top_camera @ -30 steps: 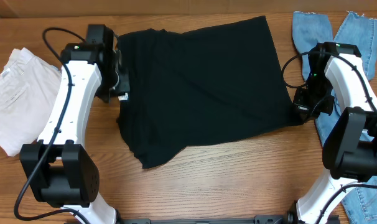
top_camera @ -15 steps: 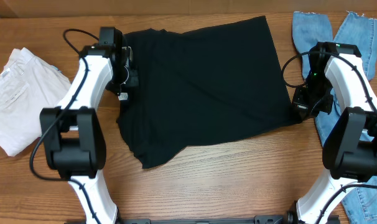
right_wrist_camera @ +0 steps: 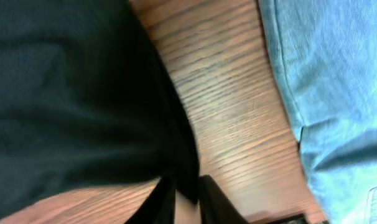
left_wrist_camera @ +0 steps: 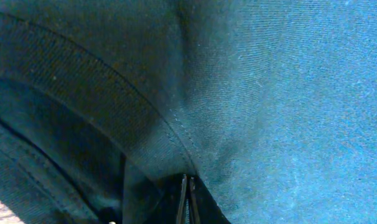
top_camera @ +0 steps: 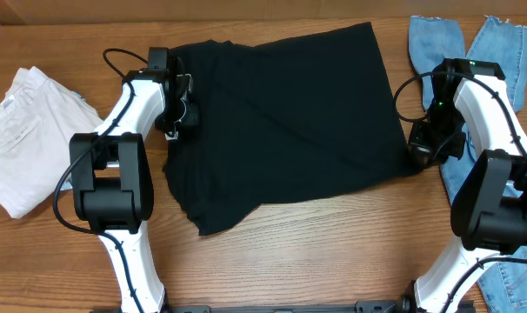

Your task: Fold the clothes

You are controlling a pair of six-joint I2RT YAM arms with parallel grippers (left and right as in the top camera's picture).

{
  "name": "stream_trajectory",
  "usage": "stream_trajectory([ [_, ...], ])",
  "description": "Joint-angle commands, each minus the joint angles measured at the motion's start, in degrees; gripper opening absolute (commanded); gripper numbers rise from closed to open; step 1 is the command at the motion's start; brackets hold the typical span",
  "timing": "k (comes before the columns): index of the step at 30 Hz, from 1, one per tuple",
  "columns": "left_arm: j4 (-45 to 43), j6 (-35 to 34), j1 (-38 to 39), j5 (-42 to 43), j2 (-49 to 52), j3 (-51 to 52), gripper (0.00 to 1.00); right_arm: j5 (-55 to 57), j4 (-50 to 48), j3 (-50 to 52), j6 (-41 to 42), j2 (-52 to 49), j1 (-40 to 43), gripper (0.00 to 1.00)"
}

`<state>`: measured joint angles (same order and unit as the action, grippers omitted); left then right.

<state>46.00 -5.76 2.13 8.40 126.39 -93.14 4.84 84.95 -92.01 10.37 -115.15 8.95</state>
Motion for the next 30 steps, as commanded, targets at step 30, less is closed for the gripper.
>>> stream_trajectory([
  [30, 24.2, 0.0, -7.4, 2.6, 5.8, -33.7, 0.14, -0.3, -0.2, 0.3, -0.2, 0.2, 0.1, 0.22],
])
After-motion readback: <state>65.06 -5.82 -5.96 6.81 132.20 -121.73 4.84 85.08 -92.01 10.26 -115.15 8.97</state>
